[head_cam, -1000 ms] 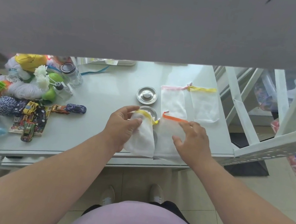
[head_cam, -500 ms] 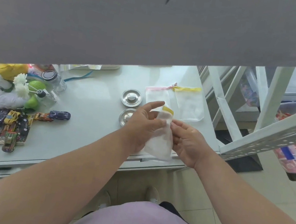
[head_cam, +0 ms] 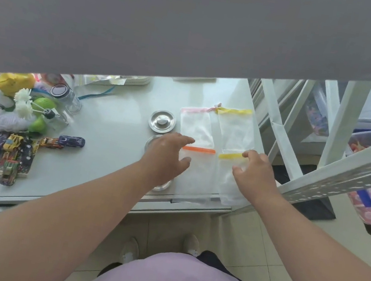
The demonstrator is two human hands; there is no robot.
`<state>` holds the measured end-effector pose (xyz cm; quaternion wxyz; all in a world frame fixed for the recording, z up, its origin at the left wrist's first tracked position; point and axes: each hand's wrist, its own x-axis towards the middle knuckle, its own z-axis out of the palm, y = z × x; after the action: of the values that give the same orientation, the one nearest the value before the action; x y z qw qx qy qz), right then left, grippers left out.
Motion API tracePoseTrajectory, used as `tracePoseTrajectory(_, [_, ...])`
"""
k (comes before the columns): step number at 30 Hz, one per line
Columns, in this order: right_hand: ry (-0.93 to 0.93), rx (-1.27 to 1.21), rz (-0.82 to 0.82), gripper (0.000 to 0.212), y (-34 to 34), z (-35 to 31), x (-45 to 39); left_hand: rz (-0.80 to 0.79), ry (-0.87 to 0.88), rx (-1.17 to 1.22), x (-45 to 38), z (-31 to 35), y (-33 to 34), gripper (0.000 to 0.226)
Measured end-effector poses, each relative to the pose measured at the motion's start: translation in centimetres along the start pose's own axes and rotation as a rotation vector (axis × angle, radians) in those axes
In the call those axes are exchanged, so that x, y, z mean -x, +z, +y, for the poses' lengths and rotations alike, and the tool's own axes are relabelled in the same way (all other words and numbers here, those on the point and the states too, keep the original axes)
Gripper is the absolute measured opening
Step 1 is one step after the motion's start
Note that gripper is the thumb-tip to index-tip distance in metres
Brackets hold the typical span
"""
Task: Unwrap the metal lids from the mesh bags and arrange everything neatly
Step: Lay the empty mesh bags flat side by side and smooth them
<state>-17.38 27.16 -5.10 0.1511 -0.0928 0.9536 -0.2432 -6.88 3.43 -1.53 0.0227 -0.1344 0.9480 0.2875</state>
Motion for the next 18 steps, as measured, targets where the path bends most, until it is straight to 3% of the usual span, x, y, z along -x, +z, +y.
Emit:
tracePoseTrajectory(3, [-0.216, 0.233, 0.076, 0.062, 0.2, -0.8, -1.0, -0.169, 0.120, -0.328, -1.2, 1.2, 0.1, 0.071])
tracePoseTrajectory(7, [-0.333, 0.474, -0.203, 0.088, 0.2, -1.5, -3.9, -0.336, 0.119, -0.501, -3.8, 1.6, 2.2, 0.100])
tracePoseTrajectory(10, [-0.331, 0.533, -0.353, 0.103, 0.2, -1.0, -5.6, -0.394, 0.068, -0.531, -5.1, 1.3, 3.0, 0.115])
tracePoseTrajectory(14, [-0.337, 0.517, -0.364, 0.113, 0.4, -0.9, -7.2, -0.412, 0.044, -0.525, -6.5, 1.2, 2.9, 0.130])
tracePoseTrajectory(18, [-0.351, 0.504, -0.365, 0.115, 0.3, -1.7, -9.1, -0.368, 0.031, -0.526, -8.4, 0.9, 2.7, 0.131])
